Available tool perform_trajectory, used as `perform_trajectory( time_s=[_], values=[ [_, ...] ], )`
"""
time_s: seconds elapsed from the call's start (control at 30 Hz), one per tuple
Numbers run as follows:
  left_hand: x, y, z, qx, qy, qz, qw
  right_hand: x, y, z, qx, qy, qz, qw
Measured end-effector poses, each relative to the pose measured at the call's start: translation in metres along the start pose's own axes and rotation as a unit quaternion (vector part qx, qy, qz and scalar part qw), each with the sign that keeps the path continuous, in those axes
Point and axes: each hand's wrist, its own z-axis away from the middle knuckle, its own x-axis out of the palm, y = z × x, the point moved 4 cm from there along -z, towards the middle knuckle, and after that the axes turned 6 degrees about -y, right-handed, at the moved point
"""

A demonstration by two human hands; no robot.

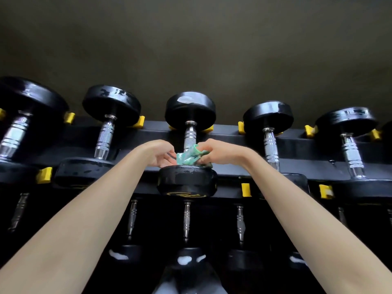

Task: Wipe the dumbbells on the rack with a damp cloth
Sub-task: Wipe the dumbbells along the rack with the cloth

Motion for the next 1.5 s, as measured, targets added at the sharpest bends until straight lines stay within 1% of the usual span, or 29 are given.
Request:
perform_trajectory(
  time_s=[0.1,0.23,0.3,0.4,0.5,0.57,0.67,0.73,0.8,0.87,0.9,0.93,0.97,1.0,1.03,1.07,1.1,1.2,1.33,1.43,1.5],
  values=[
    [0.001,0.0,0.003,0.008,0.008,0.007,1.0,-0.004,-0.007,0.011,0.0,-0.003,-0.007,1.0],
    [0.004,-0.002,0.004,0.011,0.025,0.038,0.999,-0.011,-0.009,0.026,0.003,0.03,-0.012,0.999],
    [0.005,-0.003,0.003,0.02,0.039,0.036,0.998,-0.013,-0.01,0.035,0.008,0.049,0.007,0.999],
    [0.006,-0.005,0.004,0.055,0.057,0.049,0.996,-0.012,-0.017,0.048,0.009,0.081,0.062,0.995],
    [0.008,-0.007,0.008,0.076,0.065,0.067,0.993,-0.003,-0.019,0.057,-0.004,0.103,0.063,0.993],
    [0.011,-0.007,0.013,0.084,0.063,0.068,0.992,0.003,-0.016,0.064,-0.007,0.104,0.055,0.993],
    [0.016,-0.006,0.02,0.098,0.068,0.046,0.992,0.014,-0.004,0.078,0.028,0.085,0.058,0.994],
    [0.017,-0.005,0.023,0.109,0.08,0.029,0.99,0.023,0.003,0.09,0.047,0.071,0.022,0.996],
    [0.015,-0.005,0.025,0.124,0.087,0.017,0.988,0.031,0.004,0.103,0.048,0.074,-0.067,0.994],
    [0.011,-0.006,0.029,0.132,0.094,0.001,0.987,0.031,0.002,0.11,0.045,0.104,-0.184,0.976],
    [0.008,-0.009,0.031,0.132,0.1,-0.01,0.986,0.028,0.003,0.109,0.047,0.141,-0.239,0.96],
    [0.004,-0.012,0.032,0.129,0.106,-0.02,0.986,0.026,0.005,0.107,0.059,0.191,-0.296,0.934],
    [-0.001,-0.017,0.034,0.124,0.11,-0.028,0.986,0.023,0.013,0.102,0.093,0.246,-0.344,0.901],
    [-0.006,-0.022,0.035,0.115,0.111,-0.035,0.987,0.024,0.025,0.095,0.137,0.299,-0.38,0.864],
    [-0.009,-0.027,0.036,0.102,0.105,-0.043,0.988,0.028,0.036,0.089,0.185,0.335,-0.398,0.834],
    [-0.011,-0.033,0.038,0.09,0.09,-0.047,0.991,0.035,0.046,0.082,0.227,0.352,-0.399,0.816],
    [-0.01,-0.036,0.04,0.08,0.071,-0.044,0.993,0.044,0.055,0.076,0.258,0.352,-0.396,0.808],
    [-0.009,-0.044,0.043,0.076,0.028,0.003,0.997,0.07,0.064,0.064,0.307,0.34,-0.369,0.808],
    [-0.011,-0.05,0.04,0.086,0.012,0.035,0.996,0.073,0.043,0.074,0.3,0.399,-0.326,0.803],
    [-0.012,-0.054,0.041,0.095,0.006,0.041,0.995,0.069,0.011,0.088,0.274,0.429,-0.252,0.823],
    [-0.012,-0.056,0.042,0.104,0.003,0.046,0.994,0.069,-0.018,0.095,0.24,0.451,-0.19,0.839]
  ],
)
